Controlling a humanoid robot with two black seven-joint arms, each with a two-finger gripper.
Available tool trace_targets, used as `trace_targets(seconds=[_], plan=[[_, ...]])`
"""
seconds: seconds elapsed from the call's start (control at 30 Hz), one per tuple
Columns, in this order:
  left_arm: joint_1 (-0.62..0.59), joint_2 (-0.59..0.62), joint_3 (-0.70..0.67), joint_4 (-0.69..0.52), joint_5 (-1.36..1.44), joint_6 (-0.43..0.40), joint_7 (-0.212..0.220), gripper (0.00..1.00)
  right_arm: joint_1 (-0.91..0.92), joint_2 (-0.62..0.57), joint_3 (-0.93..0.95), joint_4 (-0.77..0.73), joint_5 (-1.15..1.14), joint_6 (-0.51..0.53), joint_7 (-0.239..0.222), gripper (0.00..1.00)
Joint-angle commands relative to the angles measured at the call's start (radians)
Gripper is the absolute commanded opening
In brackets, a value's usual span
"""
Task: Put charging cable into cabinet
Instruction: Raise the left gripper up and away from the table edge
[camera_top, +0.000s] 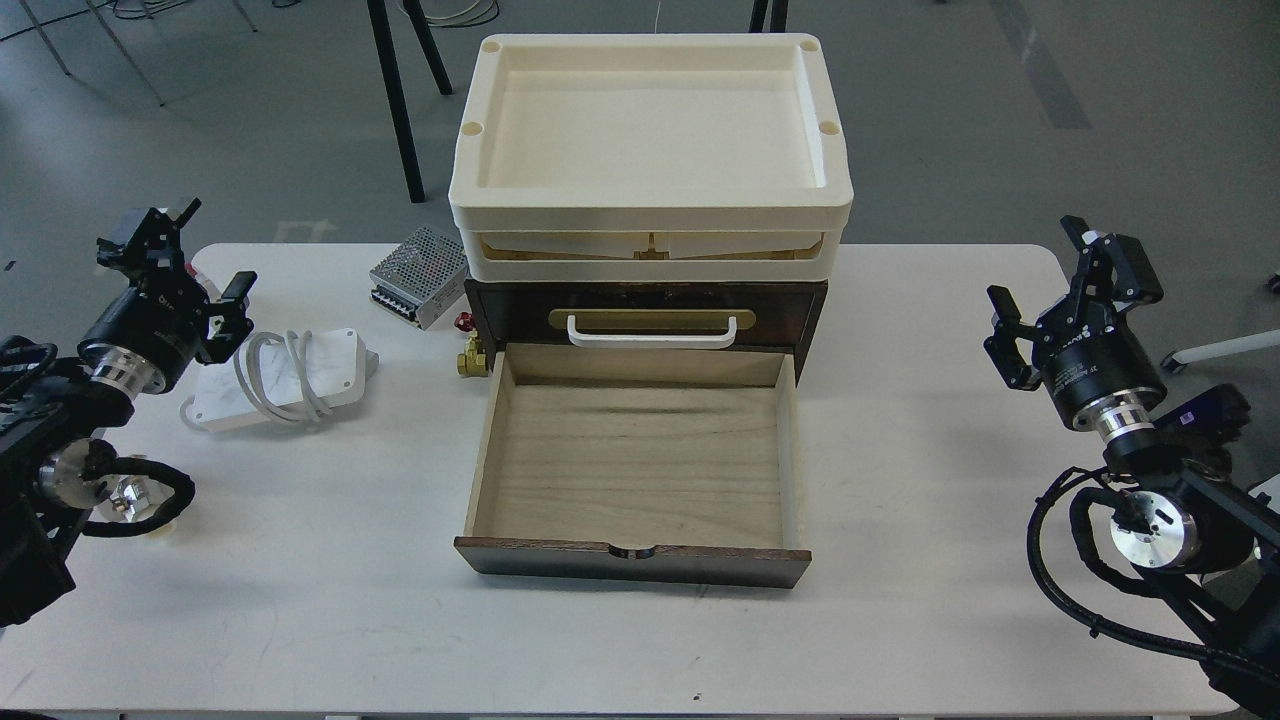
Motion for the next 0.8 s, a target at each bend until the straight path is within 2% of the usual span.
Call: trace_targets(seconds=[0.0, 0.27, 0.37, 0.6, 0.77], plan=[[-0.004, 0.004, 0.001, 0.001, 0.003, 0.000, 0.000, 1.00, 0.000, 0.000, 0.000, -0.002, 0.000, 0.000, 0.000, 0.99], [-0.015, 0.023, -0.002, 0.005, 0.008, 0.000, 0.000, 1.00, 0.000, 0.000, 0.000, -0.002, 0.000, 0.000, 0.000, 0.99], [-0.042, 0.078, 0.007, 0.008, 0.017, 0.000, 0.000, 1.00, 0.000, 0.000, 0.000, -0.002, 0.000, 0.000, 0.000, 0.99], [-0.206, 0.214, 0.005, -0.005, 0.217, 0.000, 0.000, 1.00, -0.002, 0.000, -0.001, 0.000, 0.000, 0.000, 0.000, 0.99], [-0.324, 0.259, 0.005, -0.084, 0.388, 0.000, 0.000, 1.00, -0.002, 0.000, -0.001, -0.002, 0.000, 0.000, 0.000, 0.99]])
